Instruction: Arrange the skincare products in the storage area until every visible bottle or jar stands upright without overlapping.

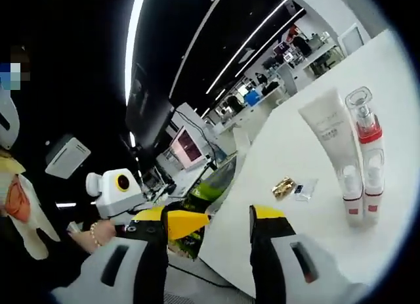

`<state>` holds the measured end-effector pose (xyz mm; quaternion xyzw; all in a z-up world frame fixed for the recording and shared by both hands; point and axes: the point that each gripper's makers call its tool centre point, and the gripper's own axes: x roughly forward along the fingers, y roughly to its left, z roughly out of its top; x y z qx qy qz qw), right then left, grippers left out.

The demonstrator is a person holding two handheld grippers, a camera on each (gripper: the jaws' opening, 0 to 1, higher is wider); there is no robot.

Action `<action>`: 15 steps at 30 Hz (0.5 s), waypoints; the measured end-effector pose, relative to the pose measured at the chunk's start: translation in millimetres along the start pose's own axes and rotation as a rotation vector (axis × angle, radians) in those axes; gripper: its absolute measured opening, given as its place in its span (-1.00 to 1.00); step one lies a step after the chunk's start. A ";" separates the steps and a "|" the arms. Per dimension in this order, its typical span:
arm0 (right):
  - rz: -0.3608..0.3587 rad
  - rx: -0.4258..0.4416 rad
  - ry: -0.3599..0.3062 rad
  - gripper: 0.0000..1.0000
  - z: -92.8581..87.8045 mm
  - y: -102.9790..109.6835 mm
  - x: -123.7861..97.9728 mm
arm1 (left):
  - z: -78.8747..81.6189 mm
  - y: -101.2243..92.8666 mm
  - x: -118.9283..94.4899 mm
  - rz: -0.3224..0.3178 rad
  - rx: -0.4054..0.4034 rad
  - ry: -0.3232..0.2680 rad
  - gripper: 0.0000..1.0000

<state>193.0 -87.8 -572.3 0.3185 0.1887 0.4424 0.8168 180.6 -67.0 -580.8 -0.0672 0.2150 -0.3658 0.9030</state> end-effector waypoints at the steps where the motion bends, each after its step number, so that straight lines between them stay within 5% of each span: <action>1: 0.003 0.005 -0.007 -0.08 1.5 0.3 0.2 | -0.8 -1.9 -0.3 -0.006 0.002 0.000 -0.78; 6: -0.013 0.089 -0.090 -0.34 15.1 -1.9 3.9 | -3.9 -8.3 -1.7 -0.011 0.004 0.003 -0.74; 8: -0.035 0.141 -0.127 -0.70 17.6 -4.2 3.3 | -5.1 -9.1 -1.8 -0.016 -0.018 -0.001 -0.74; 9: 0.004 0.164 -0.109 -0.70 14.0 3.3 4.1 | -7.3 -8.9 -0.8 -0.012 -0.018 0.003 -0.71; 12: -0.031 0.103 -0.102 -0.72 10.2 -0.3 4.0 | -10.9 -9.8 -0.5 -0.012 -0.013 0.017 -0.70; 15: -0.020 0.138 -0.102 -0.74 10.3 -1.9 1.2 | -12.1 -10.1 -0.8 -0.020 -0.027 0.015 -0.64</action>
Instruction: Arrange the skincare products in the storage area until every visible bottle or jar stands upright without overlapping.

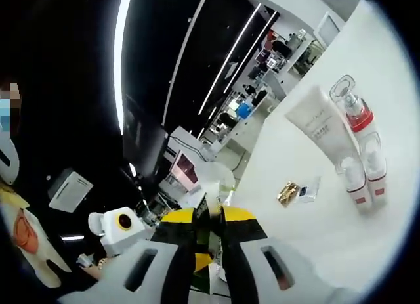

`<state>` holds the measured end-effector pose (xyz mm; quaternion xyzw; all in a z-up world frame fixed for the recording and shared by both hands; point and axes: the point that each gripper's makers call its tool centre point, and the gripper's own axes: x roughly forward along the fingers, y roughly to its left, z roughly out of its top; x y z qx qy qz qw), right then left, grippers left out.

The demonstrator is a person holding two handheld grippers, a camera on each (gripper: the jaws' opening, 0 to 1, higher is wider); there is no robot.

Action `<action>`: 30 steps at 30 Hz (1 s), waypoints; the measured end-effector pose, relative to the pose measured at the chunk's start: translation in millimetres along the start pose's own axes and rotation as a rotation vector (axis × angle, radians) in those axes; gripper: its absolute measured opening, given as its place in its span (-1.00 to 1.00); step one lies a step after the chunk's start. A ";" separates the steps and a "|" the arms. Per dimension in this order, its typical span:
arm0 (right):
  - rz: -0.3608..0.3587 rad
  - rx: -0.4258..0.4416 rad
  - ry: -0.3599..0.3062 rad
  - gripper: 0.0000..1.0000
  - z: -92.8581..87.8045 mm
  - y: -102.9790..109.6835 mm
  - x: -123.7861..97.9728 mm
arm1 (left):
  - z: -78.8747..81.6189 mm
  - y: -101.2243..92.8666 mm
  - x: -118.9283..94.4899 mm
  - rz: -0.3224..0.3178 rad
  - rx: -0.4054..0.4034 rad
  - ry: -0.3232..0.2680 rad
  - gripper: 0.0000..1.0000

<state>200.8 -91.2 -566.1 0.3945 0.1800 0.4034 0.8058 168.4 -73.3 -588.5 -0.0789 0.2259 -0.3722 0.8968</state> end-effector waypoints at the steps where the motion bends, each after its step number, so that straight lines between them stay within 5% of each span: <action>1: 0.004 0.020 0.003 -0.75 -0.4 0.2 -0.7 | -1.2 2.0 -0.2 -0.002 0.002 -0.001 -0.60; 10: 0.044 0.099 0.010 -0.91 0.6 4.9 -5.6 | 4.4 4.5 -6.0 -0.057 -0.016 -0.018 -0.16; 16: 0.076 0.089 0.017 -0.98 7.6 7.7 -11.3 | 12.9 13.8 -16.7 -0.094 -0.072 -0.044 -0.18; 21: 0.180 0.103 0.012 -0.98 19.7 27.4 -15.4 | 17.8 16.7 -23.3 -0.158 -0.123 -0.069 0.11; 26: 0.313 0.099 0.019 -0.98 32.2 55.4 -20.6 | 29.6 1.5 -29.7 -0.289 -0.208 -0.104 0.23; 30: 0.423 0.146 0.065 -0.98 33.1 77.8 -24.2 | 46.2 -23.6 -39.0 -0.482 -0.322 -0.132 0.18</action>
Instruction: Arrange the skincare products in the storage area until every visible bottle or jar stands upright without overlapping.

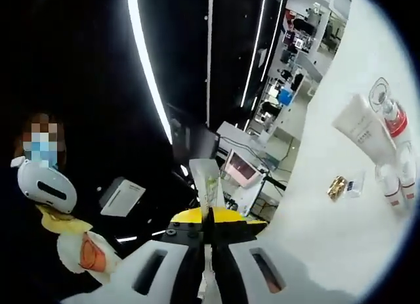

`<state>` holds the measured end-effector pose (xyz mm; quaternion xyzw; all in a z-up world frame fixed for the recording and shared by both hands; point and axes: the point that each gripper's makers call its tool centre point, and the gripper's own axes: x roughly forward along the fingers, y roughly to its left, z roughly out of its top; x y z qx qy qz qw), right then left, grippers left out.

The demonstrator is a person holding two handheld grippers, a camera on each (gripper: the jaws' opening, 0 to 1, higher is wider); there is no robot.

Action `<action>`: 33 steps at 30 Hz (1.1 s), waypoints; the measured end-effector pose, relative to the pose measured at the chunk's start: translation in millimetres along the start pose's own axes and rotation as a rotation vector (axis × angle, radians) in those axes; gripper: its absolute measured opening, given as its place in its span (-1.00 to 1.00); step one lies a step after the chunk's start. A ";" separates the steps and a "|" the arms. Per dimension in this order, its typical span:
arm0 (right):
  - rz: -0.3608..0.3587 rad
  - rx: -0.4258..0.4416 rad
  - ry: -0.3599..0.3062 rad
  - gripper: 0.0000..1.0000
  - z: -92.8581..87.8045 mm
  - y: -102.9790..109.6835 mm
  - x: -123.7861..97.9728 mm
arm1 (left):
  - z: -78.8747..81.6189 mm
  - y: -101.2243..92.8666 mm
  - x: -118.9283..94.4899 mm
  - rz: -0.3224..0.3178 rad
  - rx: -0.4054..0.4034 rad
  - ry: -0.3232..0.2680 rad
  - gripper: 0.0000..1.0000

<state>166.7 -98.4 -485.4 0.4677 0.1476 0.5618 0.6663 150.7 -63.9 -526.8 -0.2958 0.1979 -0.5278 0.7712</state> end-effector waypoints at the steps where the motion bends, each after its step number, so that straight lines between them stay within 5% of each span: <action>1: 0.014 0.010 0.001 -0.98 0.4 2.7 1.1 | 1.4 -7.9 1.1 -0.055 -0.037 0.005 0.13; 5: 0.031 0.010 0.015 -0.98 -1.2 8.8 6.2 | -5.4 -17.0 5.3 -0.115 -0.045 0.068 -0.21; 9: -0.053 -0.021 0.016 -0.98 -0.3 -6.3 3.3 | -6.0 -21.5 6.6 -0.119 -0.016 0.056 -0.73; 16: -0.190 -0.061 0.037 -0.98 -4.1 -30.8 -1.2 | -12.8 -11.7 9.4 -0.047 -0.050 0.061 -0.97; 18: -0.181 -0.082 0.024 -0.96 -2.2 -29.0 0.5 | -13.2 -8.7 9.5 -0.023 -0.082 0.046 -1.00; 21: -0.137 -0.131 -0.070 -0.90 10.4 -20.6 6.6 | -0.2 -18.6 9.5 -0.071 -0.155 -0.071 -1.00; 27: -0.097 -0.101 -0.050 -0.75 -1.9 -13.8 13.8 | 27.4 -18.4 4.6 -0.096 -0.264 -0.267 -1.00; 33: -0.111 -0.083 -0.091 -0.89 -6.3 -17.2 8.6 | 31.8 -11.3 0.0 -0.089 -0.291 -0.281 -1.00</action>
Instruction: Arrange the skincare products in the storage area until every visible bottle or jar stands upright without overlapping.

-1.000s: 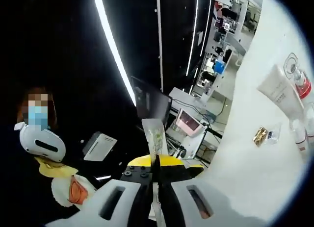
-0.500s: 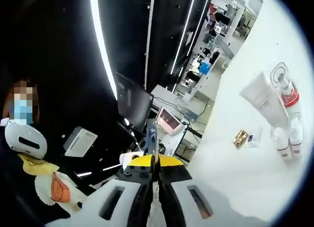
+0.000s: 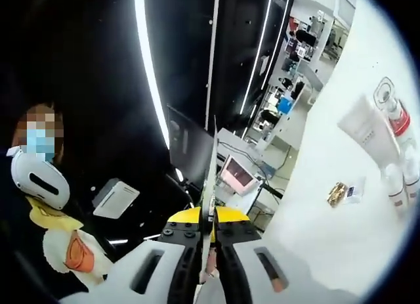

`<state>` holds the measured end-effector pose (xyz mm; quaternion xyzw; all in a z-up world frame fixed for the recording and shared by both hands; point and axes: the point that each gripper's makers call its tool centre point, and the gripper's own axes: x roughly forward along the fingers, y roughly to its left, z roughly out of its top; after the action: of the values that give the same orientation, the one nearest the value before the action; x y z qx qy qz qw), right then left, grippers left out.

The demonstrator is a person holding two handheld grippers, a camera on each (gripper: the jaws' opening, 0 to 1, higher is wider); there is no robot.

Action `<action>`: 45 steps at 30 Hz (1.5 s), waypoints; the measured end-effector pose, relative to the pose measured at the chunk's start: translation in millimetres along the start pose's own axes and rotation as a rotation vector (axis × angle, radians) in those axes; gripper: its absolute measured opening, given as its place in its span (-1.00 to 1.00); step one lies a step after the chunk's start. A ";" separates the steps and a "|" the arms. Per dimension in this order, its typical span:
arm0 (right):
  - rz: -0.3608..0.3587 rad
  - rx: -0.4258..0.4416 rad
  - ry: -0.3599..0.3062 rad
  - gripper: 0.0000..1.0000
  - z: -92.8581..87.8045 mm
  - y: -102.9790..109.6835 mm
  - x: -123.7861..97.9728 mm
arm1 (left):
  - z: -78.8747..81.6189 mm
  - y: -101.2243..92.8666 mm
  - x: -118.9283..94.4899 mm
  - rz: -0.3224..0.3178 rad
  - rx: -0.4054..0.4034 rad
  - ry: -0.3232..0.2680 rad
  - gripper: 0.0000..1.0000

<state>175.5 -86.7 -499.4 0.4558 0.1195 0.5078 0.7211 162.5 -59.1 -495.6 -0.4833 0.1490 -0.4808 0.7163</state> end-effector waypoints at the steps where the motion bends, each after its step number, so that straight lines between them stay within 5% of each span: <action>1: -0.005 0.000 -0.008 -0.90 -0.6 -0.3 -0.5 | -0.9 1.0 -0.1 0.006 0.004 0.008 -1.00; 6: 0.010 0.043 -0.062 -0.97 4.7 2.5 -4.2 | -3.1 1.8 2.7 0.007 -0.013 0.012 -1.00; 14: 0.033 0.153 -0.071 -0.99 10.6 4.5 -11.5 | -1.1 0.8 9.9 0.014 0.088 0.055 -0.92; 28: -0.040 0.117 -0.023 -0.99 4.4 -11.3 -13.6 | 15.3 9.0 2.9 0.021 0.030 0.016 -1.00; 34: -0.022 0.137 -0.036 -0.99 4.6 -10.7 -10.3 | 16.4 -2.1 5.0 -0.029 -0.045 -0.011 -1.00; 45: -0.062 0.154 -0.036 -0.99 6.6 -20.0 -16.8 | -0.1 29.7 0.9 0.125 0.033 0.032 -0.93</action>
<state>184.5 -105.8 -516.2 0.5149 0.1591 0.4664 0.7014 179.0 -57.8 -520.1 -0.4535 0.1824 -0.4453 0.7502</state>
